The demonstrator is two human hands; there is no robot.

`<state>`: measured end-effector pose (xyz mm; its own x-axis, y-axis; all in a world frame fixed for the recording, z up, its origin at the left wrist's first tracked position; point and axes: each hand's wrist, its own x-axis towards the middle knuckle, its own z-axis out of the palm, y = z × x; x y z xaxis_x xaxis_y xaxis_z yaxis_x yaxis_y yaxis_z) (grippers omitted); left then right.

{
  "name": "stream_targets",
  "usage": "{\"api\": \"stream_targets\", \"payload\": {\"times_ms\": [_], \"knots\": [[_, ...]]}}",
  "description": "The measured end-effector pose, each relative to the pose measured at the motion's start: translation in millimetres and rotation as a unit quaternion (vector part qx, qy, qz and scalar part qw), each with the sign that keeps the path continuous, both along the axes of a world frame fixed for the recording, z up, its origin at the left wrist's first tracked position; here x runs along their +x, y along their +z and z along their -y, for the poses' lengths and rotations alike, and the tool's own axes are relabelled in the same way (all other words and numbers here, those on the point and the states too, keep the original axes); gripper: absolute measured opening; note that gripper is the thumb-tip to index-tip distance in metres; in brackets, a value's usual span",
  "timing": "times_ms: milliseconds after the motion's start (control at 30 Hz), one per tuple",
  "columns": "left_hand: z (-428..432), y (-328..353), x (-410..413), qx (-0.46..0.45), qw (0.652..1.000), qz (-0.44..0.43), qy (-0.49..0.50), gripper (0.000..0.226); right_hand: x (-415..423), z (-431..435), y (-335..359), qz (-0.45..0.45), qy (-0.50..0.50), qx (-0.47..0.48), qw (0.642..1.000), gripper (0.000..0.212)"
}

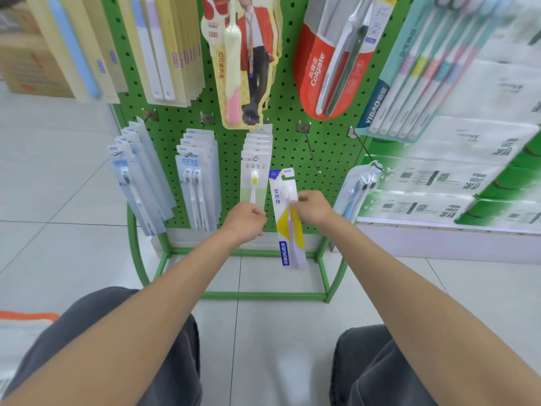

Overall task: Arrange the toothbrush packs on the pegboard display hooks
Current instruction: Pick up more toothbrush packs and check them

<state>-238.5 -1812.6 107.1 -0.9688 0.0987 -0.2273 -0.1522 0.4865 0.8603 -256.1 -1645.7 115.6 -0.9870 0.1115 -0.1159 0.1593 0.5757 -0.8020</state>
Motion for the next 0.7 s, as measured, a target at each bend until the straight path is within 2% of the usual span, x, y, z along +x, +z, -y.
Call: {"api": "stream_targets", "payload": {"times_ms": [67, 133, 267, 400, 500, 633, 700], "knots": [[1, -1, -1, 0.004, 1.000, -0.001, 0.002, 0.028, 5, 5, -5, 0.019, -0.002, -0.042, 0.999, 0.036], [0, 1, -1, 0.012, 1.000, -0.009, -0.014, 0.038, 11, 8, -7, 0.035, 0.009, -0.076, 0.996, 0.021], [-7, 6, 6, 0.044, 0.996, -0.024, -0.073, 0.016, 23, 8, -6, 0.033, 0.005, -0.123, 0.992, 0.008], [-8, -4, 13, 0.048, 0.994, -0.038, -0.087, 0.019, 38, 8, 3, 0.032, 0.013, -0.122, 0.992, 0.006], [-7, -2, 14, 0.059, 0.993, -0.046, -0.097, 0.018, 47, 7, 15, -0.017, 0.004, -0.116, 0.993, 0.002], [-4, 9, 14, 0.068, 0.991, -0.053, -0.101, 0.017, 53, 0, 29, -0.060, -0.030, -0.180, 0.981, 0.014], [-3, 11, 16, 0.055, 0.989, -0.055, -0.127, 0.017, 55, -2, 32, -0.066, -0.036, -0.182, 0.980, 0.021]]}}
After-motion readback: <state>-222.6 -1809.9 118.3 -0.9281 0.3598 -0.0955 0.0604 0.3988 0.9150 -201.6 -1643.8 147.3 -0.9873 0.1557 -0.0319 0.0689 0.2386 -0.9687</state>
